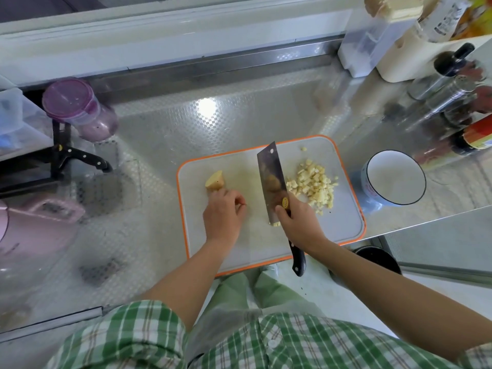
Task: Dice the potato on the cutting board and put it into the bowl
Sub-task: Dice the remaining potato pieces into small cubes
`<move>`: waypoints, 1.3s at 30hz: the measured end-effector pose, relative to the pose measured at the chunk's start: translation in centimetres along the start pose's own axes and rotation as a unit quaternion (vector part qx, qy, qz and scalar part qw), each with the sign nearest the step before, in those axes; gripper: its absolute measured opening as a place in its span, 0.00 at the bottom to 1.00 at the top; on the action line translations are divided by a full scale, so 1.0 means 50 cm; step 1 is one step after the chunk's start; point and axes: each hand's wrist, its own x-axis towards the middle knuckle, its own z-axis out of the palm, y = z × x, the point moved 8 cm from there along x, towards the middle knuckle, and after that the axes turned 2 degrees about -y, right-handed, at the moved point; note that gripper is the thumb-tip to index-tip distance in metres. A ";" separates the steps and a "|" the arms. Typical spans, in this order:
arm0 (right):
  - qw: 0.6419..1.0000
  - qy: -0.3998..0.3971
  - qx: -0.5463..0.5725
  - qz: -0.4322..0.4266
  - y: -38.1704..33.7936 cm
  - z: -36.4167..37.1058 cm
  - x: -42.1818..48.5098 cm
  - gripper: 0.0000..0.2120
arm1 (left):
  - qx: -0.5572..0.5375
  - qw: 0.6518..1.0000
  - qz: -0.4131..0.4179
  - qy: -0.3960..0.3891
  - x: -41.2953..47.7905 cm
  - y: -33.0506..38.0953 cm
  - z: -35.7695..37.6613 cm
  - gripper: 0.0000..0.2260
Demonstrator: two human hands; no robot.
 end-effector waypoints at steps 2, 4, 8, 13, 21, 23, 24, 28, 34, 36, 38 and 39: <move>1.000 0.004 0.003 0.000 0.001 -0.003 0.002 0.06 | 0.033 0.998 0.046 0.000 0.001 0.010 0.000 0.06; 1.000 0.002 0.004 0.000 0.001 -0.003 0.003 0.06 | 0.069 0.993 0.092 -0.010 -0.003 0.010 0.003 0.07; 1.000 -0.019 0.002 -0.004 -0.001 0.011 0.000 0.07 | 0.068 0.990 0.122 -0.025 -0.020 0.000 0.004 0.05; 1.000 -0.011 0.006 -0.001 -0.004 0.009 0.000 0.06 | 0.053 0.996 0.073 0.014 -0.009 -0.011 -0.025 0.10; 1.000 -0.011 0.000 0.005 -0.004 -0.001 0.008 0.07 | 0.100 0.984 0.126 -0.072 -0.007 0.018 0.031 0.04; 1.000 -0.011 0.000 0.005 -0.004 0.001 0.013 0.08 | 0.137 0.981 0.124 -0.062 -0.003 0.008 0.024 0.04; 1.000 -0.012 -0.001 0.005 -0.005 0.002 0.017 0.09 | 0.152 0.980 0.114 -0.055 0.000 -0.005 0.017 0.04; 1.000 -0.011 -0.012 0.001 -0.015 0.008 0.035 0.09 | 0.152 0.988 0.005 -0.030 0.006 -0.083 -0.034 0.04; 0.999 -0.035 -0.023 -0.022 -0.037 0.024 0.034 0.08 | 0.022 0.996 -0.054 0.073 0.036 -0.067 -0.084 0.15; 0.997 -0.055 -0.037 -0.030 -0.033 0.037 0.021 0.08 | -0.014 0.997 -0.071 0.035 0.057 -0.060 -0.067 0.23; 0.996 -0.061 -0.047 -0.036 -0.027 0.046 0.010 0.08 | -0.017 0.996 -0.089 -0.020 0.069 -0.064 -0.044 0.27; 0.996 -0.060 -0.049 -0.036 -0.023 0.048 0.005 0.08 | -0.014 0.995 -0.089 -0.032 0.072 -0.066 -0.038 0.26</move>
